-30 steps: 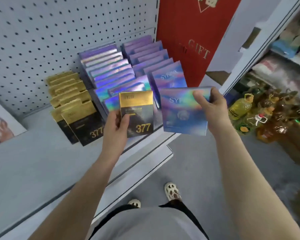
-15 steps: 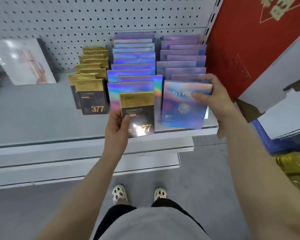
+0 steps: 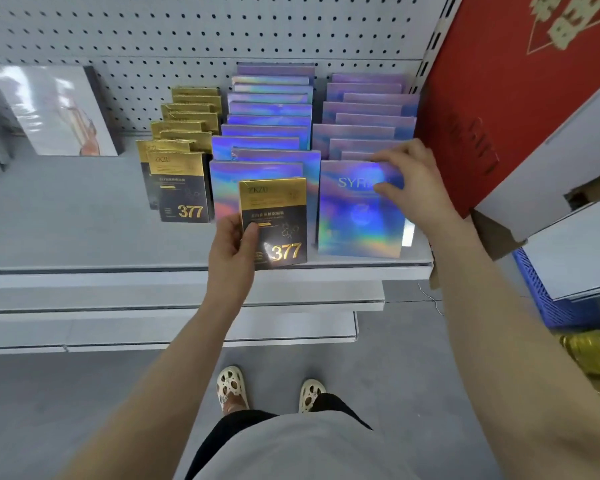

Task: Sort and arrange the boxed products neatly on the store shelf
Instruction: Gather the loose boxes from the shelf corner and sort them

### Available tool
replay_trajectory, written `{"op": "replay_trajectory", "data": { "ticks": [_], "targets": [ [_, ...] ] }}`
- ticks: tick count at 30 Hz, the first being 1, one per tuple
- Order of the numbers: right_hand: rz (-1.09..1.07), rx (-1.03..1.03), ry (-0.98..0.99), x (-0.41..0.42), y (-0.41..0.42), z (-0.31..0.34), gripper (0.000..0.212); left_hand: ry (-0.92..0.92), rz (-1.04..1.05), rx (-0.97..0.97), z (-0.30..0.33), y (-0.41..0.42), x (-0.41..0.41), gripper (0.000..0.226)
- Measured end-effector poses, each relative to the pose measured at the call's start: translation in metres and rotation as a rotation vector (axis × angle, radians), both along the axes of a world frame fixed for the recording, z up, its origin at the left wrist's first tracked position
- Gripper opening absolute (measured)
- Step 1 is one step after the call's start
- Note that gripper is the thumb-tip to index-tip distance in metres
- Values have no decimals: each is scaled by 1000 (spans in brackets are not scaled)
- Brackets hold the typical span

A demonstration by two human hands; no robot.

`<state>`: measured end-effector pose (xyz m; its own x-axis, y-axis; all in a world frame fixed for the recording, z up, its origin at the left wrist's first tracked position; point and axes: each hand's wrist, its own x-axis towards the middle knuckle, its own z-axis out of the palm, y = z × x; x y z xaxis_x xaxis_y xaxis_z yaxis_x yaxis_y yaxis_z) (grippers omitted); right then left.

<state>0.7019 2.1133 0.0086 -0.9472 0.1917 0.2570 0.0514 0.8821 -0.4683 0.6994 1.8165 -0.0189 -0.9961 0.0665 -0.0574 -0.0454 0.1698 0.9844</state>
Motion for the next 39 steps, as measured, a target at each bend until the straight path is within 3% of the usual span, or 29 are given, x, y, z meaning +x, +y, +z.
{"op": "replay_trajectory", "data": {
  "ticks": [3,5,9,12,20,25,28,31,34,39],
  "targets": [
    [-65,259,56,5,-14,-7,46,-15,-7,5,0,5,0,15],
    [-121,276,80,12,-28,-17,52,-24,-12,7,-1,10,0,12],
    [-106,257,-70,29,-50,-43,101,-30,-17,27,2,18,-4,11],
    [-101,253,-77,35,-55,-55,111,-33,-27,47,4,21,-5,12],
    [-127,257,-73,27,-46,-51,103,-40,-46,71,3,23,-4,11],
    [-150,220,26,33,-52,-39,66,-54,-49,87,-3,20,0,9],
    [-148,88,75,29,-61,-25,49,-57,-46,79,-5,16,2,7],
    [-26,-165,124,15,-79,-4,38,-73,-32,94,-5,6,3,10],
    [163,-365,-16,-3,-99,16,32,-61,-30,130,-3,-5,6,13],
    [387,-389,-187,-41,-161,24,23,-16,59,146,-9,-64,-3,14]
  ]
}}
